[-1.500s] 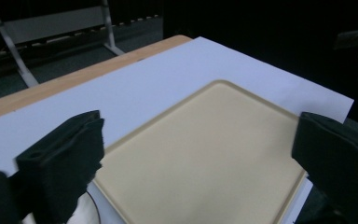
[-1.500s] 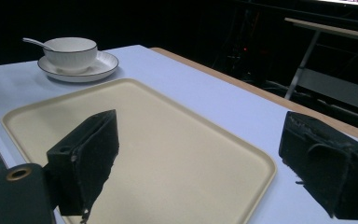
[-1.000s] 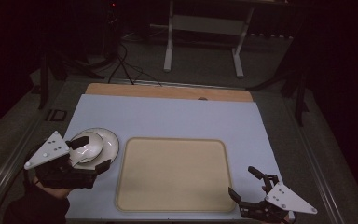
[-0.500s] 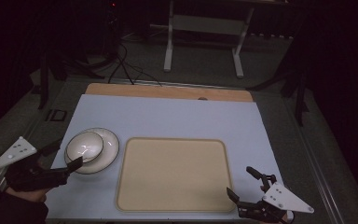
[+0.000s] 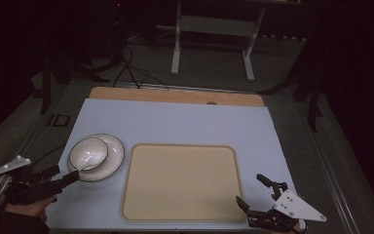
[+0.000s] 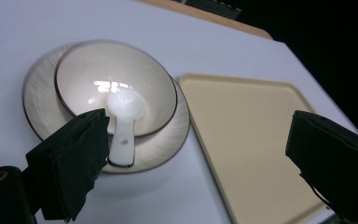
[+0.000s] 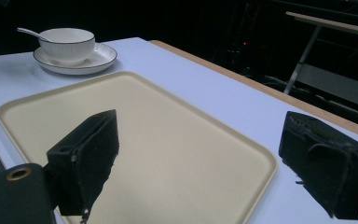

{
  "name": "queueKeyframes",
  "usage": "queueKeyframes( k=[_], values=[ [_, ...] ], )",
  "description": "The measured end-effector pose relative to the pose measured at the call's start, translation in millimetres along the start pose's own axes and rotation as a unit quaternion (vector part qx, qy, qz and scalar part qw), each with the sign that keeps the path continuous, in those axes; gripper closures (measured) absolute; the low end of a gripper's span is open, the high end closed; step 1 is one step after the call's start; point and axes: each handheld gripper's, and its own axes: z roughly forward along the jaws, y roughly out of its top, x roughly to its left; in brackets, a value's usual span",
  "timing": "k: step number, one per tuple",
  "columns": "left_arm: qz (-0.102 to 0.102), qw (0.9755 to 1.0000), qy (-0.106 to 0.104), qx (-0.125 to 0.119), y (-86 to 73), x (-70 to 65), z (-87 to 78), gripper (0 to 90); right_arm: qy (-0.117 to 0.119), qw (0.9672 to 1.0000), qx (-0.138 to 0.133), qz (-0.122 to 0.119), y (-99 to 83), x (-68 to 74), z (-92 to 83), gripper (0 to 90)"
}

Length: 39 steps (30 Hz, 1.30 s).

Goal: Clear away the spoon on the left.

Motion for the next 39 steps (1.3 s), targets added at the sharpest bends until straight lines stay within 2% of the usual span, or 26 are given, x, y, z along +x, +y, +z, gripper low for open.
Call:
queueKeyframes(
  k=[1,2,4,6,7,8,10,14,19,23,26,30,33,37,39],
  values=[
    [0.000,1.0000,0.000,0.000,0.0,0.0,0.0,6.4,0.000,1.0000,0.000,0.000,0.0,0.0,0.0,12.1],
    [-0.014,0.9998,-0.009,0.012,-1.6,4.5,2.4,6.4,0.000,1.0000,0.000,-0.001,-0.1,0.0,0.2,12.1],
    [-0.021,0.9997,-0.002,0.014,-2.6,7.0,3.1,6.4,0.000,1.0000,0.001,-0.003,-0.1,0.1,0.2,12.1],
    [-0.039,0.9990,-0.014,0.017,-3.0,11.6,4.1,6.5,0.000,1.0000,0.002,-0.004,-0.1,0.1,0.1,12.1],
    [-0.039,0.9990,-0.014,0.017,-3.0,11.6,4.1,6.5,0.000,1.0000,0.002,-0.004,-0.1,0.1,0.1,12.1],
    [-0.055,0.9980,-0.006,0.031,-3.6,15.7,6.8,6.5,-0.001,1.0000,0.002,-0.004,-0.2,0.0,0.0,12.1],
    [-0.074,0.9961,-0.008,0.049,-5.3,21.4,10.8,10.1,-0.001,1.0000,0.002,-0.003,-0.3,-0.1,0.0,12.2],
    [-0.091,0.9931,0.003,0.073,-10.9,28.7,19.2,15.9,-0.003,1.0000,0.005,-0.006,-0.4,0.7,0.5,12.2],
    [-0.129,0.9891,0.003,0.071,-15.9,39.9,26.1,29.3,-0.002,1.0000,0.003,-0.007,-0.1,1.1,0.1,12.2],
    [-0.125,0.9893,0.008,0.075,-13.8,41.0,27.9,41.6,-0.002,1.0000,0.004,-0.006,-0.3,1.0,0.2,12.2],
    [-0.129,0.9891,0.005,0.071,-11.9,43.0,27.4,46.9,-0.002,1.0000,0.005,-0.007,-0.4,1.1,0.6,12.2],
    [-0.142,0.9872,0.000,0.072,-10.9,48.1,29.7,52.9,-0.001,0.9999,0.006,-0.009,-0.5,1.3,1.4,12.2],
    [-0.159,0.9851,-0.015,0.065,-11.0,53.0,31.9,54.8,-0.001,0.9999,0.007,-0.010,-0.5,1.4,1.6,12.2],
    [-0.169,0.9832,-0.022,0.066,-11.0,56.7,34.5,61.8,-0.001,0.9999,0.007,-0.010,-0.7,1.1,1.6,12.3],
    [-0.167,0.9833,-0.020,0.069,-10.8,56.0,35.9,62.1,-0.002,0.9999,0.006,-0.009,-0.7,1.1,1.3,12.3]
  ],
)
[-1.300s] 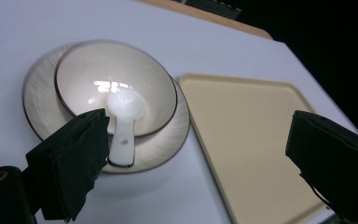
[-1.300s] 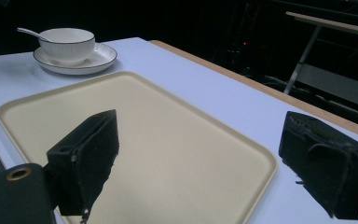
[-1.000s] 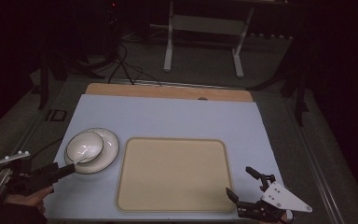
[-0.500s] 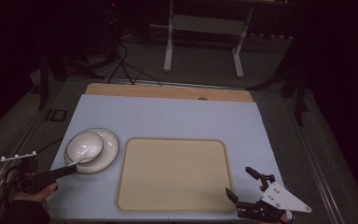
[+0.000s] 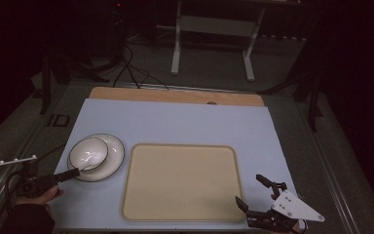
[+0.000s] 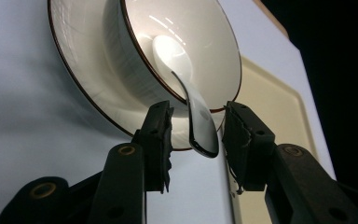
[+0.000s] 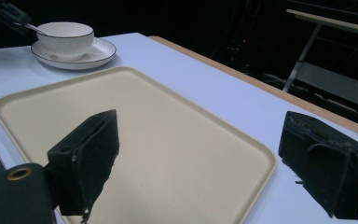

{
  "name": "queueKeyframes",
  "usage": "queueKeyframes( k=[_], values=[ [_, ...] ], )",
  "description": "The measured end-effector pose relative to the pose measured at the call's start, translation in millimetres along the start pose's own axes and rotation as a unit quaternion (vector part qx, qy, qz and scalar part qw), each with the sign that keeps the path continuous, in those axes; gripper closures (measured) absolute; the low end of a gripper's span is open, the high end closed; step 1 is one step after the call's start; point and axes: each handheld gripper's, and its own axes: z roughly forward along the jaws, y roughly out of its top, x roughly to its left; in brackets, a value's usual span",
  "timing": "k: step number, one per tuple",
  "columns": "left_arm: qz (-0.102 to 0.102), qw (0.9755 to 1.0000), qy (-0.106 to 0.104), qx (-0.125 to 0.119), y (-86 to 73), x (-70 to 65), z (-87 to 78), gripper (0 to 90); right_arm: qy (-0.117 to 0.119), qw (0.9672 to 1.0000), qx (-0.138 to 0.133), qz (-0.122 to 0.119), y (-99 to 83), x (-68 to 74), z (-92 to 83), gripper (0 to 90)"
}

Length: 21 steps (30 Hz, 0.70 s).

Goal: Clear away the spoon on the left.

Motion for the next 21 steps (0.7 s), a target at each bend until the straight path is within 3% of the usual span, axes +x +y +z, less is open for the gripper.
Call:
queueKeyframes(
  k=[4,5,7,12,16,21],
  values=[
    [0.009,1.0000,0.003,-0.003,1.1,-1.3,0.3,72.9,0.000,1.0000,-0.001,0.002,0.0,-0.7,-0.5,12.3],
    [0.016,0.9998,-0.006,0.008,2.6,-1.6,1.1,73.9,0.000,1.0000,-0.001,0.004,-0.2,-1.1,-0.8,12.3],
    [0.018,0.9997,-0.007,0.015,2.8,-2.3,2.5,74.0,0.000,1.0000,-0.001,0.004,-0.2,-1.2,-1.0,12.3],
    [0.029,0.9991,0.005,0.031,3.0,-6.3,4.8,74.5,-0.001,1.0000,-0.002,0.008,-0.5,-2.2,-1.4,12.4],
    [0.041,0.9986,0.006,0.033,2.7,-9.1,5.8,83.2,0.000,1.0000,-0.003,0.008,-0.5,-2.4,-1.5,12.4],
    [0.046,0.9984,0.010,0.032,2.0,-10.4,5.9,85.3,0.000,0.9999,-0.002,0.011,-0.8,-3.1,-1.5,12.4]
  ],
)
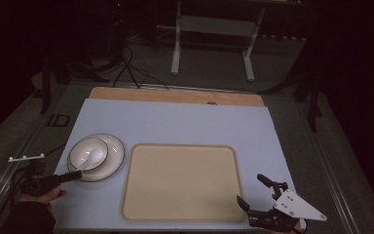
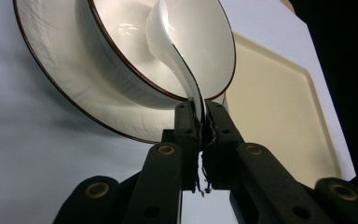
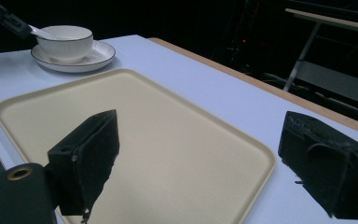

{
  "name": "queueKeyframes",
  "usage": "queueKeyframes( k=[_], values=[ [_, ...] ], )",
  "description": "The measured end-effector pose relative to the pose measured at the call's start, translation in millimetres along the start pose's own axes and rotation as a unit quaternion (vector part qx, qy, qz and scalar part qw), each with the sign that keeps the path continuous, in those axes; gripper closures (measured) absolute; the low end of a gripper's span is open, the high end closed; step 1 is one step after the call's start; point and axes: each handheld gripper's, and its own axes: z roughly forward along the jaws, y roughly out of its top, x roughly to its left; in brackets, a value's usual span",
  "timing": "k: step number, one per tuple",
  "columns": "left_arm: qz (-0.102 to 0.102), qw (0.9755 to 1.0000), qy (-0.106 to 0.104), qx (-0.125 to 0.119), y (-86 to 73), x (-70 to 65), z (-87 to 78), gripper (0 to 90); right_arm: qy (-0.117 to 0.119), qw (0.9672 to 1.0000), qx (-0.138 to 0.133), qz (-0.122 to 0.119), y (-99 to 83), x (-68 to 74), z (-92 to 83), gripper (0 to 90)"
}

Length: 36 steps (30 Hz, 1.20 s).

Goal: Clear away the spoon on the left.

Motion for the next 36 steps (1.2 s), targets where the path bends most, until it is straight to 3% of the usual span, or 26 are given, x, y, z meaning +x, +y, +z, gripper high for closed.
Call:
queueKeyframes(
  k=[11,17,21,25,31,36],
  values=[
    [0.002,0.9995,0.026,-0.015,-3.6,-5.4,-4.1,85.9,0.002,1.0000,0.001,0.004,-0.3,-1.2,-0.1,12.4],
    [0.013,0.9988,0.043,-0.019,-5.9,-11.9,-8.9,86.2,0.004,0.9999,0.000,0.010,-0.8,-2.5,-0.1,12.4],
    [0.026,0.9986,0.036,-0.028,-5.1,-18.5,-12.8,86.2,0.003,0.9999,0.001,0.011,-1.0,-2.7,0.1,12.4],
    [0.030,0.9977,0.042,-0.043,-2.6,-25.1,-18.8,86.2,0.003,1.0000,0.001,0.009,-0.8,-2.1,0.8,12.5],
    [0.054,0.9965,0.049,-0.042,-1.0,-36.7,-24.1,86.2,0.003,0.9999,0.000,0.011,-0.8,-2.6,0.2,12.5],
    [0.053,0.9958,0.055,-0.051,0.0,-42.6,-29.5,86.2,0.004,0.9999,-0.001,0.011,-0.7,-2.4,0.0,12.5]
  ],
)
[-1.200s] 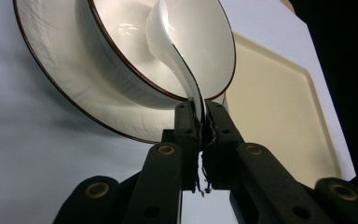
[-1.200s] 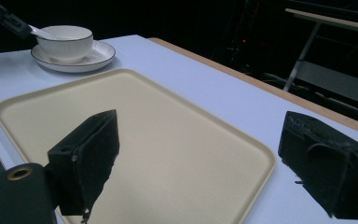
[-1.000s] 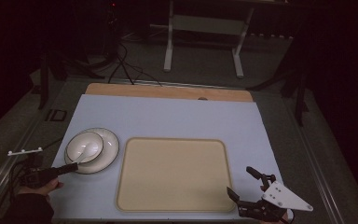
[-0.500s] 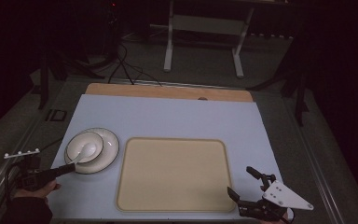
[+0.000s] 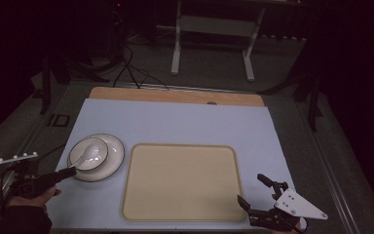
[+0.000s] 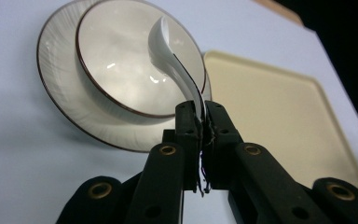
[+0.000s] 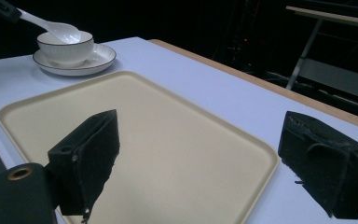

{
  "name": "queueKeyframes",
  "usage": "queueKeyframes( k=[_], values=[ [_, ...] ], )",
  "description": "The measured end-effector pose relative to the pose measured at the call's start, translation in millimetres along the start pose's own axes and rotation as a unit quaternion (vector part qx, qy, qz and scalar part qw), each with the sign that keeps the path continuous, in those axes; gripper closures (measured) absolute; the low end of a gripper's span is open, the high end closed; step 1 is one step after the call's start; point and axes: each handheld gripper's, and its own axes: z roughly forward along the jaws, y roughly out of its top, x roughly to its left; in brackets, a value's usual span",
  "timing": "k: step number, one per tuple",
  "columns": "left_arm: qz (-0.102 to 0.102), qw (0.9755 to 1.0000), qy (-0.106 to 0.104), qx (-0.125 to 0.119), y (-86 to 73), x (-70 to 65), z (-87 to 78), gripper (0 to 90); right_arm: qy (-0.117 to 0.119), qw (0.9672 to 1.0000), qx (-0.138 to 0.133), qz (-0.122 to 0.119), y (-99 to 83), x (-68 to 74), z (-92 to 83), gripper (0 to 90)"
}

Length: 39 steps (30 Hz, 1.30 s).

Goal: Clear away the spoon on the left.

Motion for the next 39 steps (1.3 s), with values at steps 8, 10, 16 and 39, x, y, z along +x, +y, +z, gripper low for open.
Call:
queueKeyframes(
  k=[8,10,16,39],
  values=[
    [0.011,0.9998,0.006,-0.017,4.2,-13.8,-12.4,86.2,0.001,1.0000,-0.001,0.000,0.4,0.6,0.2,12.5],
    [0.016,0.9997,0.005,-0.018,5.8,-16.9,-14.4,86.2,0.003,1.0000,-0.003,0.001,0.3,1.1,1.6,12.5],
    [0.023,0.9994,0.014,-0.022,7.8,-28.0,-16.0,86.2,0.006,1.0000,-0.004,-0.001,0.6,1.2,2.6,12.5],
    [0.063,0.9976,-0.001,-0.027,14.2,-80.9,-9.5,86.1,0.019,0.9997,-0.013,0.003,3.3,-0.6,7.9,12.5]
  ],
)
